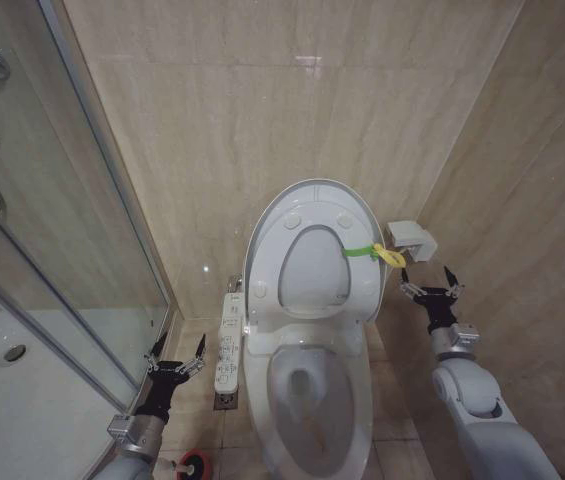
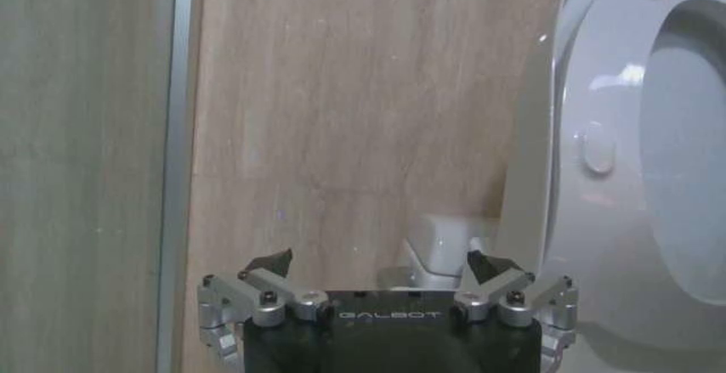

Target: Open the toilet lid, clean the toilet bowl with a toilet brush, close the toilet lid, and flush.

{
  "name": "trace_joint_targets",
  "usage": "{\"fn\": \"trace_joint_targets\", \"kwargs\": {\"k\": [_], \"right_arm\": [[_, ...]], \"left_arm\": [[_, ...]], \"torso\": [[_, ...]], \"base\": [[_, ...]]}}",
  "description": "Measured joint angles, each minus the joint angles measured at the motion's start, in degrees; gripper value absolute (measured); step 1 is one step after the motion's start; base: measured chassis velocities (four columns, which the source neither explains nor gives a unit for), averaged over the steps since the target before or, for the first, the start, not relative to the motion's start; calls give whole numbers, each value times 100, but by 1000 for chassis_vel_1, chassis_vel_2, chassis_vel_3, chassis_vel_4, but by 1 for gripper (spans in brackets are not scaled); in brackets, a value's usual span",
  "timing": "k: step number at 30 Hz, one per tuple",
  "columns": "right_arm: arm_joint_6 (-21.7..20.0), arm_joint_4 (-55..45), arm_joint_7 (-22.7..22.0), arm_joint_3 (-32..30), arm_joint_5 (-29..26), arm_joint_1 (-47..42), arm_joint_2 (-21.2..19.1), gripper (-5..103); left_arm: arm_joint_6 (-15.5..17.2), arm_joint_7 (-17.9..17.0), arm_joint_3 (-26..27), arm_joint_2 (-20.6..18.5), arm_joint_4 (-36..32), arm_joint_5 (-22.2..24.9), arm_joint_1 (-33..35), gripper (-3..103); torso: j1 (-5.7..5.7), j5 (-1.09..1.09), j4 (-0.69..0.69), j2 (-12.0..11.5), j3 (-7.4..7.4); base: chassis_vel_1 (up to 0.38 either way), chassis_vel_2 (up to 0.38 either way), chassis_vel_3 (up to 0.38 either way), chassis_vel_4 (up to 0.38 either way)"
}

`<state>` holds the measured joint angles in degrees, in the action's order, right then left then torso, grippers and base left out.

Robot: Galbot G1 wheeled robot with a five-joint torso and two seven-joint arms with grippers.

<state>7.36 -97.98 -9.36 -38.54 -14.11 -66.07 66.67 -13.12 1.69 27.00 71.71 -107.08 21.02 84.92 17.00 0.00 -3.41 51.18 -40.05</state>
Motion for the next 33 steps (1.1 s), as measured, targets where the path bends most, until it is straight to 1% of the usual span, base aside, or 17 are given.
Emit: {"fn": "trace_joint_targets", "kwargs": {"k": [3, 12, 19, 25, 26, 31, 33], "right_arm": [[-31, 81, -139, 45, 27, 168, -43, 100], [-178, 381, -209, 175, 0, 647, -187, 100], [-181, 664, -208, 233, -51, 918, -297, 100], [-165, 1159, -142, 385, -121, 1412, -474, 100], [-165, 1159, -142, 385, -121, 1412, -474, 100], [-148, 1582, -90, 592, -142, 2022, -498, 100], [-146, 1627, -88, 626, -143, 2093, -491, 100]], "left_arm": [[0, 0, -1, 0, 0, 0, -1, 100], [0, 0, -1, 0, 0, 0, -2, 100], [0, 0, -1, 0, 0, 0, -2, 100], [0, 0, -1, 0, 0, 0, -2, 100], [0, 0, -1, 0, 0, 0, -2, 100], [0, 0, -1, 0, 0, 0, -2, 100], [0, 0, -1, 0, 0, 0, -2, 100]], "torso": [[0, 0, -2, 0, 0], [3, 0, 1, 0, -1], [3, 0, 0, 0, -1], [3, 0, 0, 0, -1], [3, 0, 0, 0, -1], [3, -1, 1, 0, -1], [3, -1, 1, 0, -1]], "base": [[14, -19, -6, 9], [0, 0, 0, 0], [0, 0, 0, 0], [0, 0, 0, 0], [0, 0, 0, 0], [0, 0, 0, 0], [0, 0, 0, 0]]}}
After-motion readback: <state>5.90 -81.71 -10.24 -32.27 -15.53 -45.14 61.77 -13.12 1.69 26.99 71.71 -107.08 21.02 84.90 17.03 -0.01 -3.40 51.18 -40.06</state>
